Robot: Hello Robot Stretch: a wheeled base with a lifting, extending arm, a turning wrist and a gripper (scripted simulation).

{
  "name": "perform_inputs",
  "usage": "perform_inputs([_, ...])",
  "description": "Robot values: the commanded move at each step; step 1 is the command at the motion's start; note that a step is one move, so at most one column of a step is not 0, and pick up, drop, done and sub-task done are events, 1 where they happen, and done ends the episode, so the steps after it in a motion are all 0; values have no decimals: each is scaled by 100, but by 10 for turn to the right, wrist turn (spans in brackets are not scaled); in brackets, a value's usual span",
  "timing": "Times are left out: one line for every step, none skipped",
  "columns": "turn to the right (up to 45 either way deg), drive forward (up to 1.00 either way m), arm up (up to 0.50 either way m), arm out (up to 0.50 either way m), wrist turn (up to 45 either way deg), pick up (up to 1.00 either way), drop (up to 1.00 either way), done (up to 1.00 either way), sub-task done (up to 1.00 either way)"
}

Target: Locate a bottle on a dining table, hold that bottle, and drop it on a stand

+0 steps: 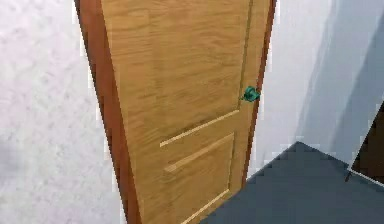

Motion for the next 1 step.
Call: perform_inputs([450, 0, 0, 0, 0, 0, 0, 0, 0])
